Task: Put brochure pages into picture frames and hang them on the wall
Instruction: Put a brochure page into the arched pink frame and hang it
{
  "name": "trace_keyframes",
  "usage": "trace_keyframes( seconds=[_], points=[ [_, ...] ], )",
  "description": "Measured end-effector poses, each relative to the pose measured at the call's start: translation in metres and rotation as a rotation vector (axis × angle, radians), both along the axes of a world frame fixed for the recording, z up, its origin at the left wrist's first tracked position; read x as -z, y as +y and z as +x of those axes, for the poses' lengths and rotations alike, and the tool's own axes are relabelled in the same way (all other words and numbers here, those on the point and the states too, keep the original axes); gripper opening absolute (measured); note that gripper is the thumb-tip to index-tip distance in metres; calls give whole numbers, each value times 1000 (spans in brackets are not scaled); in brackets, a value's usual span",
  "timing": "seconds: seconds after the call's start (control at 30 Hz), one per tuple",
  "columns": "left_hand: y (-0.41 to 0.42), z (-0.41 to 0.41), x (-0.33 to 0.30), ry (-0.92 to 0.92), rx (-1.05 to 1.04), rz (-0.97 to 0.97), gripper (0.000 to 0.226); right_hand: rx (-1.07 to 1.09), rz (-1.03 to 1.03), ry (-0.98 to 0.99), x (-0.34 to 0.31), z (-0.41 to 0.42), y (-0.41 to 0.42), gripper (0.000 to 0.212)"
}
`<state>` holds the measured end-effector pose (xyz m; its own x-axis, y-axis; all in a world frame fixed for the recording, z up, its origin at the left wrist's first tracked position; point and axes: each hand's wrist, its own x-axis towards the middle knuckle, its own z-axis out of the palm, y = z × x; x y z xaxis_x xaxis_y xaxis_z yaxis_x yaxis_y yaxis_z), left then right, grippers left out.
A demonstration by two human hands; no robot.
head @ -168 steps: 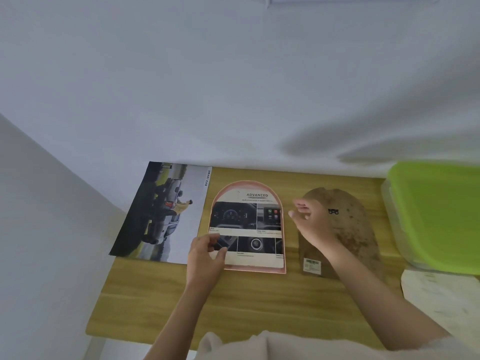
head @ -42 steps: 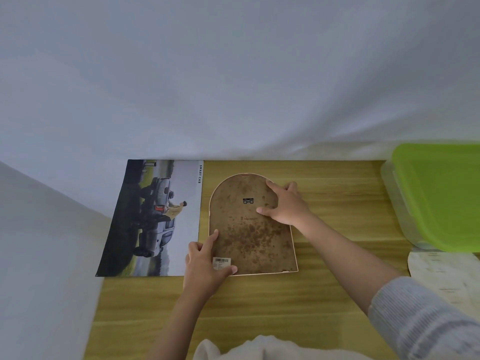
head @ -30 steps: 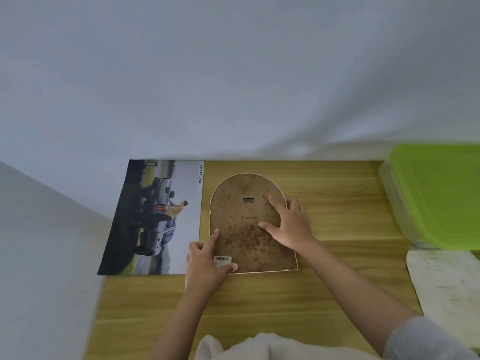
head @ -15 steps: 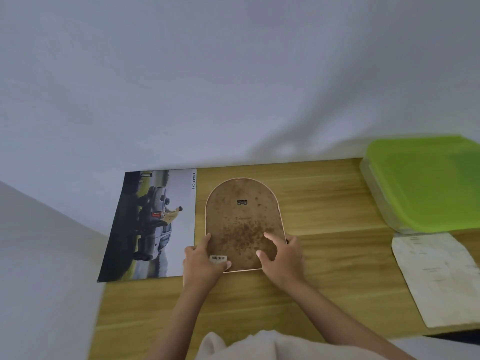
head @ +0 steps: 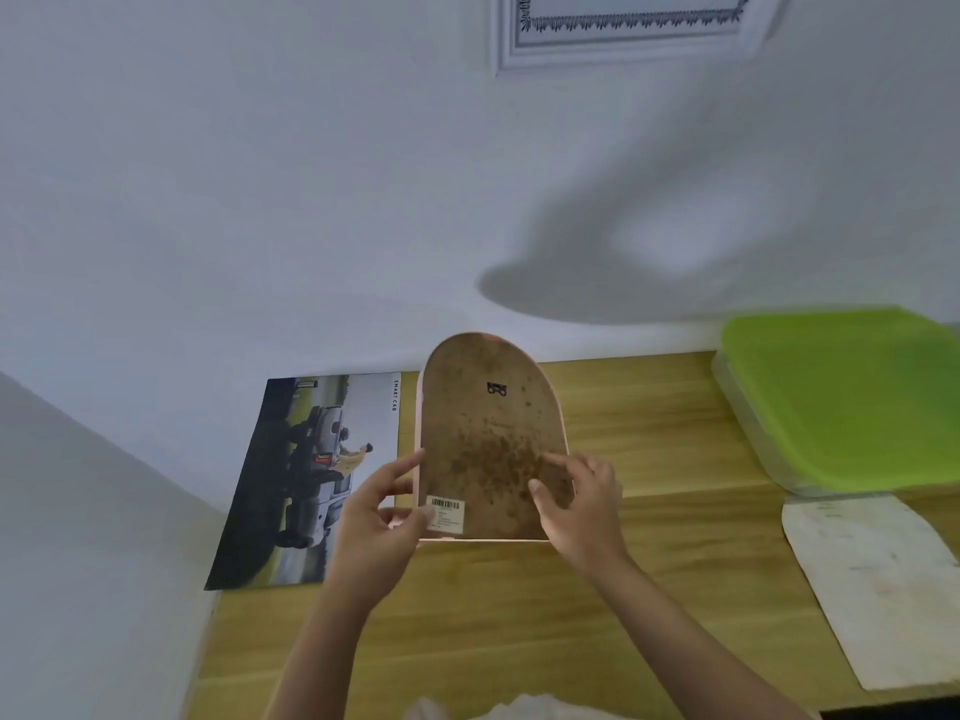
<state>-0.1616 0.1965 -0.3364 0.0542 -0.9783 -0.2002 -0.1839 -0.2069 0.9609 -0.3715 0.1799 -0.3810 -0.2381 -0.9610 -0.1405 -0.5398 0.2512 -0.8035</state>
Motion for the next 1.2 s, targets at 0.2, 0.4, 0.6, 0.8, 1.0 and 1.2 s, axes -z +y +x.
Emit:
trace_keyframes(
  seconds=[0.2, 0.4, 0.6, 0.8, 1.0, 1.2],
  points=[
    [9, -27, -33, -87, -103, -223, 52, -321, -166, -406, -73, 18, -26, 53],
    [14, -47, -42, -102, -40, -341, 43, -308, -225, -458, -104, 25, -41, 69],
    [14, -54, -34, -133, 25, -430, 48, -169, -253, -501, -101, 30, -40, 60],
    [3, -36, -24, -305, 48, -463, 50, 5, -380, -601, -103, 28, -39, 53],
    [-19, 20, -19, -328, -185, -247, 42, 9, -512, -616, -118, 18, -41, 42],
    [-31, 38, -64, -108, -184, -381, 42, -49, -598, -606, -149, 25, -58, 42]
  ],
)
